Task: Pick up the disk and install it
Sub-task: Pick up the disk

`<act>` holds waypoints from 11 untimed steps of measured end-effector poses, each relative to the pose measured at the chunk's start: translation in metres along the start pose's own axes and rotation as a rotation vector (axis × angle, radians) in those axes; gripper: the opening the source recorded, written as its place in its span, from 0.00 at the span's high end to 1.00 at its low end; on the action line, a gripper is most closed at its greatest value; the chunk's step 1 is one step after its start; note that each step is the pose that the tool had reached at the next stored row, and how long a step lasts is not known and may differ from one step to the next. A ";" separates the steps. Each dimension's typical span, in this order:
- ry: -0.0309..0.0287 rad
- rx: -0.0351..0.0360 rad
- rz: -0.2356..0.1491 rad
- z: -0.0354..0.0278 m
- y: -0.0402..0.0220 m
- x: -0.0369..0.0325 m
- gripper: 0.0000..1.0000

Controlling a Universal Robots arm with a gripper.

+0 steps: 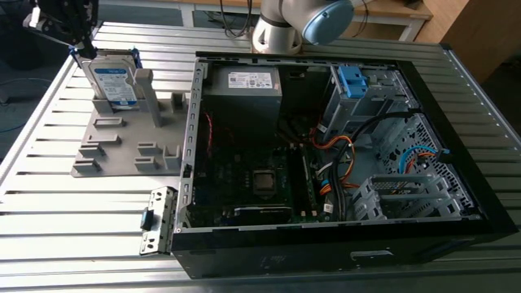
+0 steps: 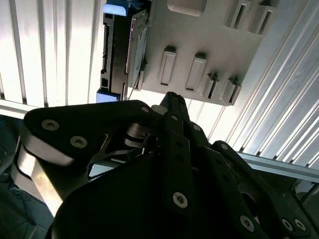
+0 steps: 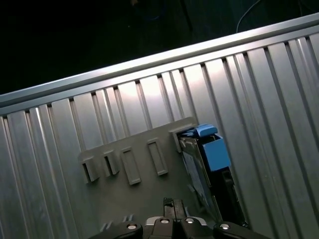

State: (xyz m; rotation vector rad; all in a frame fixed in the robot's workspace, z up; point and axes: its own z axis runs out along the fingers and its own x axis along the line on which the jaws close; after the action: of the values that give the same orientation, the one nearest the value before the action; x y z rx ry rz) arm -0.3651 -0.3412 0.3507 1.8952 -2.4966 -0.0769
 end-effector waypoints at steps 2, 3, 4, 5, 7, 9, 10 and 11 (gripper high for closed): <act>0.0005 -0.0002 -0.012 0.0000 0.0000 0.0000 0.89; 0.0007 -0.0003 -0.018 0.0000 0.0000 0.0000 0.89; 0.0010 -0.0005 -0.024 0.0000 0.0000 0.0000 0.89; 0.0013 -0.0007 -0.030 0.0000 0.0000 0.0000 0.89; 0.0018 -0.0010 -0.042 0.0000 0.0000 0.0000 0.89; 0.0023 -0.0013 -0.054 0.0000 0.0000 0.0000 0.89; 0.0025 -0.0015 -0.060 0.0000 0.0000 0.0000 0.89; 0.0028 -0.0016 -0.066 0.0000 0.0000 0.0000 0.89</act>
State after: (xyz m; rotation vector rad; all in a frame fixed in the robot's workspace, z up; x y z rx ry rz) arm -0.3651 -0.3412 0.3507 1.9758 -2.4312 -0.0765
